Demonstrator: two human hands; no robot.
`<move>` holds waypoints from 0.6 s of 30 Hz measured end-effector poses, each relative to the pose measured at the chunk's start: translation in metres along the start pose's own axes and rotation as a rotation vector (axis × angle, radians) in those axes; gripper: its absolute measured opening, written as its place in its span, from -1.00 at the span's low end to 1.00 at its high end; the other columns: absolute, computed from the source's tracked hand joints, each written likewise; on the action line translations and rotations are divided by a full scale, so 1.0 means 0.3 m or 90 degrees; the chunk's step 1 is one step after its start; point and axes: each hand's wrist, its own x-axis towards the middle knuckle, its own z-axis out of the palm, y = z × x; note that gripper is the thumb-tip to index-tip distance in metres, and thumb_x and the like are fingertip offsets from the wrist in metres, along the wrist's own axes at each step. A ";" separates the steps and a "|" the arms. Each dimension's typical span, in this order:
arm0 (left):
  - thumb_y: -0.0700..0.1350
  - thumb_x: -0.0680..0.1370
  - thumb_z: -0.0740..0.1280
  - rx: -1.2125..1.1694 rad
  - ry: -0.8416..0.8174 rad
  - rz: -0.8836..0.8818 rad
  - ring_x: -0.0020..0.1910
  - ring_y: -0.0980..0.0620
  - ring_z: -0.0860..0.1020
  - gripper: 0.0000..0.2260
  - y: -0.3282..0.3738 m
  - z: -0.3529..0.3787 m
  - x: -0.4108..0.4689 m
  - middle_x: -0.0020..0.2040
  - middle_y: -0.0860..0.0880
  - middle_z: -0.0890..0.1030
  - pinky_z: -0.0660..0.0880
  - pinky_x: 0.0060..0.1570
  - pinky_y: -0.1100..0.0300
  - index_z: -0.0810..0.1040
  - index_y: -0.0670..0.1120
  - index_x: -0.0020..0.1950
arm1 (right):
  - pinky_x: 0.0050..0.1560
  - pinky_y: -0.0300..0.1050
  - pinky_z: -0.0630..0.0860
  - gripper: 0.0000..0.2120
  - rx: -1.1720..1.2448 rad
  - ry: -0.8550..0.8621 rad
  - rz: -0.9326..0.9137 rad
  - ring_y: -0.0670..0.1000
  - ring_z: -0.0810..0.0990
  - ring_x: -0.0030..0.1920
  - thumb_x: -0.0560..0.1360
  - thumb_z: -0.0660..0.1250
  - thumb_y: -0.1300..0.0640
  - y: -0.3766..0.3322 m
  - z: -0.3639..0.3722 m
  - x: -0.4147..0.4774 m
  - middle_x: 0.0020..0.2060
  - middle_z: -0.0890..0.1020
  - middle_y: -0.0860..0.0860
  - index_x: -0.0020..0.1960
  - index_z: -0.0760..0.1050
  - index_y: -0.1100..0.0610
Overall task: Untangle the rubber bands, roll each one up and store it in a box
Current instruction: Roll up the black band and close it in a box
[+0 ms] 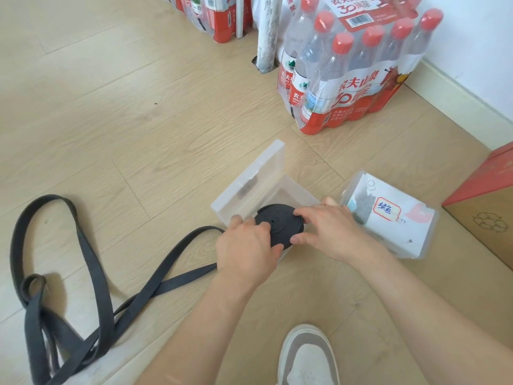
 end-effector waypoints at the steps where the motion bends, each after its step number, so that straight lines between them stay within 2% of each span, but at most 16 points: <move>1: 0.20 0.52 0.23 0.001 -0.004 0.047 0.07 -0.01 0.42 -0.70 -0.003 0.001 0.006 -0.01 0.05 0.55 0.38 -0.21 0.13 0.48 0.01 0.07 | 0.09 -0.03 0.30 -0.40 0.000 0.010 0.002 0.01 0.33 0.18 0.44 0.30 -0.31 -0.001 0.007 -0.006 0.13 0.58 -0.12 0.40 0.36 -0.10; 4: 0.13 0.56 0.20 -0.031 -0.053 0.126 0.06 -0.04 0.46 -0.72 -0.016 0.017 0.024 0.07 0.08 0.53 0.41 -0.14 0.12 0.42 -0.01 0.17 | 0.12 -0.04 0.28 -0.39 -0.015 0.008 0.006 0.02 0.31 0.23 0.45 0.27 -0.33 -0.006 0.011 -0.015 0.15 0.55 -0.12 0.43 0.34 -0.10; 7: 0.10 0.56 0.21 -0.058 -0.080 0.138 0.13 -0.05 0.42 -0.62 -0.039 0.030 0.025 0.21 0.08 0.49 0.46 0.07 0.05 0.38 -0.01 0.33 | 0.19 0.01 0.29 -0.36 -0.021 -0.009 0.010 0.03 0.28 0.28 0.45 0.28 -0.33 -0.009 0.001 -0.016 0.24 0.48 -0.11 0.45 0.30 -0.11; 9: 0.07 0.56 0.23 -0.061 -0.064 0.149 0.19 -0.06 0.40 -0.58 -0.045 0.034 0.015 0.27 0.04 0.46 0.44 0.15 0.01 0.35 -0.05 0.38 | 0.24 0.05 0.30 -0.32 -0.004 -0.018 0.012 0.04 0.27 0.31 0.42 0.33 -0.31 -0.015 -0.011 -0.013 0.30 0.43 -0.10 0.47 0.26 -0.12; 12: -0.01 0.56 0.25 -0.061 -0.018 0.134 0.13 -0.06 0.44 -0.67 -0.046 0.028 -0.003 0.19 0.00 0.52 0.47 0.07 0.04 0.42 -0.06 0.30 | 0.27 0.08 0.33 -0.28 0.026 -0.023 0.011 0.03 0.31 0.32 0.41 0.41 -0.22 -0.028 -0.023 -0.013 0.32 0.44 -0.09 0.48 0.23 -0.11; 14: -0.03 0.57 0.22 -0.052 -0.023 0.144 0.08 -0.05 0.45 -0.75 -0.051 0.016 -0.016 0.12 0.01 0.54 0.44 0.04 0.10 0.47 -0.06 0.21 | 0.26 0.08 0.34 -0.31 0.011 -0.026 0.017 0.04 0.34 0.32 0.44 0.39 -0.19 -0.043 -0.028 -0.023 0.32 0.46 -0.08 0.48 0.23 -0.08; 16: -0.08 0.58 0.21 -0.108 -0.025 0.151 0.09 -0.04 0.46 -0.76 -0.066 -0.014 -0.035 0.12 0.01 0.56 0.44 0.06 0.08 0.49 -0.07 0.22 | 0.21 0.08 0.32 -0.35 -0.033 -0.055 0.020 0.06 0.34 0.33 0.47 0.35 -0.18 -0.063 -0.046 -0.034 0.32 0.47 -0.08 0.48 0.22 -0.07; 18: -0.17 0.58 0.19 -0.184 0.016 0.131 0.11 -0.03 0.49 -0.73 -0.095 -0.070 -0.061 0.12 0.02 0.60 0.46 0.05 0.08 0.54 -0.07 0.24 | 0.18 0.07 0.31 -0.42 -0.080 -0.084 0.001 0.08 0.34 0.31 0.49 0.33 -0.14 -0.097 -0.097 -0.045 0.30 0.48 -0.07 0.45 0.25 -0.09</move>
